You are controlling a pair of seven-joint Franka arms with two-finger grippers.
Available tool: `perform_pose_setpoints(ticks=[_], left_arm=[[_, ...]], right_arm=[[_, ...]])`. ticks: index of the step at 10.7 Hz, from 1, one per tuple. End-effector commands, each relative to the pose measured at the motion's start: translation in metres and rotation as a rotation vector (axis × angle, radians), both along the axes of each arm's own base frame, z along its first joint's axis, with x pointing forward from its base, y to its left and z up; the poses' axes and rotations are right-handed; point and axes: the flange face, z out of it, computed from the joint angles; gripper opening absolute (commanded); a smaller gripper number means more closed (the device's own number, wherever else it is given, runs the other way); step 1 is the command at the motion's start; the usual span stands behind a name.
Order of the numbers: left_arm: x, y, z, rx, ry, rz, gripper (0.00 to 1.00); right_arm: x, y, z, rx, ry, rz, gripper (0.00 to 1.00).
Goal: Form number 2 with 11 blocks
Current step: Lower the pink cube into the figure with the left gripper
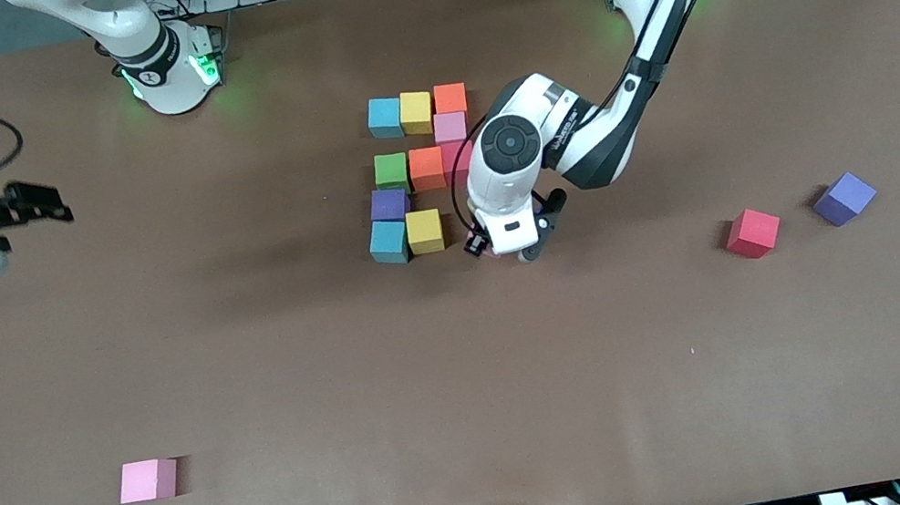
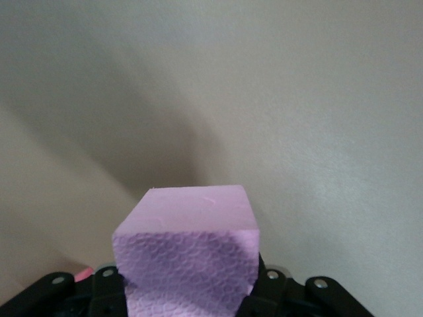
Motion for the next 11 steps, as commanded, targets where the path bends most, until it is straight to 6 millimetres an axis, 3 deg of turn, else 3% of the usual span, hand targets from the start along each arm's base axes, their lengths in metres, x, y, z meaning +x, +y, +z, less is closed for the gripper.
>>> perform_pose_setpoints(ticks=[1, 3, 4, 5, 7, 11], left_arm=[[0.002, -0.008, -0.003, -0.014, 0.042, 0.040, 0.18], [0.007, -0.004, -0.007, -0.021, 0.076, 0.147, 0.18], [0.008, -0.002, -0.008, -0.018, 0.077, 0.154, 0.16], [0.008, -0.002, -0.015, -0.014, 0.086, 0.164, 0.12], [0.012, -0.012, -0.016, -0.016, 0.086, 0.236, 0.13], [0.014, -0.018, -0.016, -0.014, 0.096, 0.332, 0.13]], right_arm=[[-0.004, 0.010, 0.037, -0.081, -0.013, -0.040, 1.00], [0.009, 0.007, 0.043, -0.106, -0.019, -0.042, 1.00], [0.010, -0.001, 0.072, -0.099, -0.075, -0.059, 1.00], [0.009, -0.016, 0.076, -0.087, -0.082, -0.085, 1.00], [0.009, -0.022, 0.091, -0.103, -0.118, -0.097, 1.00], [0.013, -0.016, 0.091, -0.096, -0.136, -0.092, 1.00]])
